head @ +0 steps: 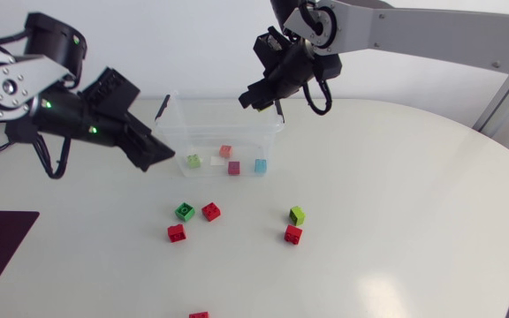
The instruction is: Pick up the duplo bricks and place them in the container
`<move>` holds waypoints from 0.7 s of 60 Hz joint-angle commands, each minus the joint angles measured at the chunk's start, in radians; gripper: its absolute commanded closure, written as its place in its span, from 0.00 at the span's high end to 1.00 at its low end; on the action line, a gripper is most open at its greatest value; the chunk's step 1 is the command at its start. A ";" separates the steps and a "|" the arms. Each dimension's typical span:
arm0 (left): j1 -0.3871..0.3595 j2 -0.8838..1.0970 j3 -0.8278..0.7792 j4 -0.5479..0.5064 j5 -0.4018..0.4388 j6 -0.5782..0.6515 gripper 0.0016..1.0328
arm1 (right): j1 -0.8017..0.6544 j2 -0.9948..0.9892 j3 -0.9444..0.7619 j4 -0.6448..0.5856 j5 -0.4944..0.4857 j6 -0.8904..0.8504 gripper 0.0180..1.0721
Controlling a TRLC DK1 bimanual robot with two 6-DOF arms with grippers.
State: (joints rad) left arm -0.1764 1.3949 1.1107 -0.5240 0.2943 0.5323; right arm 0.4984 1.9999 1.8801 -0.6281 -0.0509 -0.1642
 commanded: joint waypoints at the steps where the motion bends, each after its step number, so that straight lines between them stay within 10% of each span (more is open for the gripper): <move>1: -0.041 -0.025 -0.117 -0.018 -0.012 0.098 0.95 | 0.008 0.074 0.093 -0.021 0.003 0.026 0.24; 17: -0.113 0.003 -0.304 0.007 -0.070 0.282 0.95 | 0.012 0.223 0.283 -0.074 0.037 0.029 0.78; 42: -0.152 0.227 -0.331 0.133 -0.185 0.336 0.93 | 0.046 -0.230 -0.256 -0.001 0.036 0.009 0.85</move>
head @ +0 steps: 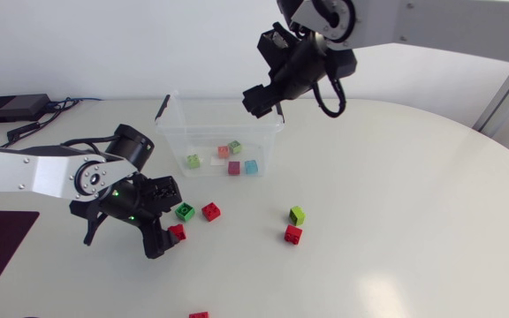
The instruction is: Pick up the duplo bricks and place them in the container
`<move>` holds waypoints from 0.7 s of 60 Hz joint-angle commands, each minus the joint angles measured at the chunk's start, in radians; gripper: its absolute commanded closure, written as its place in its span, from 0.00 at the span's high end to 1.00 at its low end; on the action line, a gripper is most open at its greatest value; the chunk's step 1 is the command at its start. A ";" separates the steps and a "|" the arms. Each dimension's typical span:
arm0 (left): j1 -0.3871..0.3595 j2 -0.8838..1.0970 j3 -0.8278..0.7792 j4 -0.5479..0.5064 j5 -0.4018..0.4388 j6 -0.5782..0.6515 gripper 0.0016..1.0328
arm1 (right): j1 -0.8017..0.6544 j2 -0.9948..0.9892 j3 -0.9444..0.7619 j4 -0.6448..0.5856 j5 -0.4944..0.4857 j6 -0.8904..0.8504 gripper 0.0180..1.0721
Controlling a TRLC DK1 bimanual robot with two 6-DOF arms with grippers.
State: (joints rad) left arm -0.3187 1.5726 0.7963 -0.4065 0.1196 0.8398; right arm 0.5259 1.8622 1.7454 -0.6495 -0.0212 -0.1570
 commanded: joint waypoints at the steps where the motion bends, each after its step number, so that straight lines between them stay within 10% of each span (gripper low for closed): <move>1: -0.010 0.055 -0.017 0.020 -0.011 0.030 0.93 | 0.020 -0.109 -0.141 0.024 0.006 0.002 0.85; 11: -0.026 0.119 -0.009 0.043 -0.029 0.041 0.82 | 0.042 -0.281 -0.423 0.077 0.006 0.005 0.85; 20: -0.045 0.155 -0.008 0.049 -0.035 0.031 0.27 | 0.075 -0.354 -0.652 0.122 0.020 0.031 0.85; 42: -0.069 -0.120 0.014 -0.015 -0.028 -0.011 0.25 | 0.006 -0.129 -0.695 0.182 0.053 0.108 0.77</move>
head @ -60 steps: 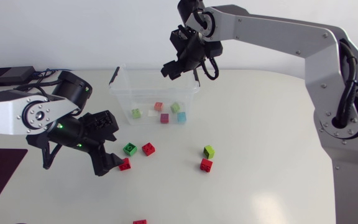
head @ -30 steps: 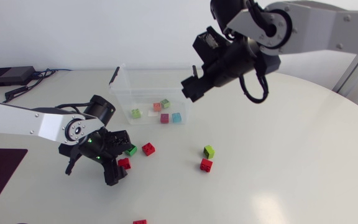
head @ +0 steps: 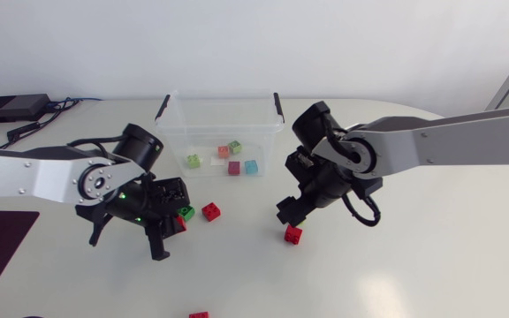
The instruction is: Pick up the duplo bricks and place them in the container
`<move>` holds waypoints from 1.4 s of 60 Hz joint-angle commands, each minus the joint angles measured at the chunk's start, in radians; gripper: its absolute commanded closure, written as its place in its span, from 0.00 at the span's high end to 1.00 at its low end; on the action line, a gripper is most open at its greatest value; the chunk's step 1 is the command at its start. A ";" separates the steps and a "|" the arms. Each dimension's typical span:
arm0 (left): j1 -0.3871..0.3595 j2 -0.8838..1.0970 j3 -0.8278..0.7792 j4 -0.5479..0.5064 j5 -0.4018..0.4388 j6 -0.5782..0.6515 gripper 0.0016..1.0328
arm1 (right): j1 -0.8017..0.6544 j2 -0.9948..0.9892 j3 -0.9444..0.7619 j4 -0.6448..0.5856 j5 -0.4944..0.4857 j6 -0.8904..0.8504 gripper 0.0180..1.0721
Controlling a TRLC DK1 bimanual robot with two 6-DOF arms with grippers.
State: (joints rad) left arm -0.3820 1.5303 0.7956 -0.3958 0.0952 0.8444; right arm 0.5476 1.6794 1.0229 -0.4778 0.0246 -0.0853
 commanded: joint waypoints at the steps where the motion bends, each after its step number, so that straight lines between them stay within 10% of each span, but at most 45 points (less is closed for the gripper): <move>1: -0.005 -0.087 0.017 -0.028 -0.002 -0.019 0.25 | -0.018 0.062 0.031 0.013 0.008 0.038 0.75; 29: 0.038 -0.141 0.258 0.150 0.084 -0.360 0.25 | -0.044 0.226 0.088 0.011 0.009 0.055 0.27; 55: 0.129 0.243 0.557 0.331 0.081 -0.542 0.27 | -0.038 -0.003 0.140 -0.140 0.000 0.042 0.25; 58: 0.138 0.284 0.588 0.334 0.078 -0.553 0.36 | -0.032 -0.026 0.164 -0.156 0.000 0.044 0.25; 64: 0.152 0.323 0.616 0.333 0.077 -0.571 0.91 | -0.025 -0.044 0.240 -0.185 -0.002 0.045 0.25; 84: 0.169 -0.042 0.384 0.232 0.077 -0.484 0.95 | 0.000 0.060 0.536 -0.189 -0.002 0.053 0.25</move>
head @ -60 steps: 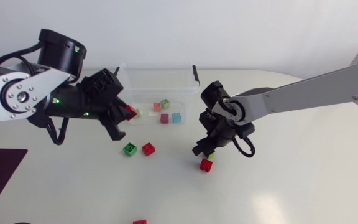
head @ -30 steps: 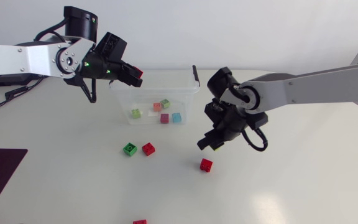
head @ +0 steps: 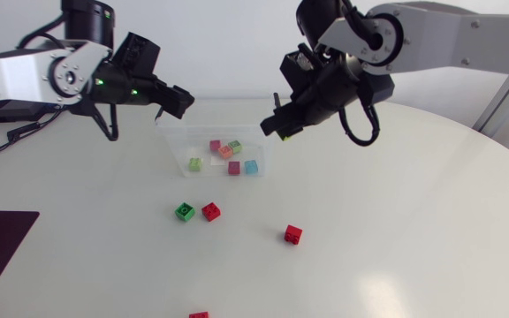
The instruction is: Pick up the duplo bricks and place them in the container
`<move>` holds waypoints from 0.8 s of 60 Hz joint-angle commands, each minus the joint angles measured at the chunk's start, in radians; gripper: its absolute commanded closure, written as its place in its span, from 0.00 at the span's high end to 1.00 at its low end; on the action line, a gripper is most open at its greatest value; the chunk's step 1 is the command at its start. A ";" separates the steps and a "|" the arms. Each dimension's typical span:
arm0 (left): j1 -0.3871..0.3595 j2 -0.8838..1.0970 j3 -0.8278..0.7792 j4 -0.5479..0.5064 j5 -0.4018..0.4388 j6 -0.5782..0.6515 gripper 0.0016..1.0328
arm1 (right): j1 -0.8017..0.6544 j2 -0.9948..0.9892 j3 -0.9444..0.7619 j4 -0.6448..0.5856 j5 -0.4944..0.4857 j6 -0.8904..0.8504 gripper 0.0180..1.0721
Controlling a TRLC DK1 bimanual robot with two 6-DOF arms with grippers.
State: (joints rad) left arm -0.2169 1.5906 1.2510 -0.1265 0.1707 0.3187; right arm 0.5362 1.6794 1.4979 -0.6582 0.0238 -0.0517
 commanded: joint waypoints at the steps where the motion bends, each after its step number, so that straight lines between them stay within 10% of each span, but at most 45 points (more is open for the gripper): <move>1: 0.004 -0.124 -0.091 -0.044 0.004 0.048 0.95 | 0.010 0.069 0.074 -0.006 -0.001 0.021 0.25; 33: -0.088 -0.185 -0.490 -0.167 0.035 0.338 0.95 | -0.015 0.508 0.662 -0.047 -0.001 0.024 0.26; 42: -0.098 -0.058 -0.467 -0.121 -0.027 0.329 0.95 | -0.019 0.603 0.795 -0.110 0.007 0.038 0.72; 48: -0.099 0.017 -0.453 -0.061 -0.066 0.286 0.95 | -0.019 0.606 0.818 -0.127 0.019 0.044 0.83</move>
State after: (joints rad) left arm -0.3092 1.5547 0.7868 -0.2169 0.1219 0.6250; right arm 0.5205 2.2692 2.2810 -0.7639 0.0319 -0.0330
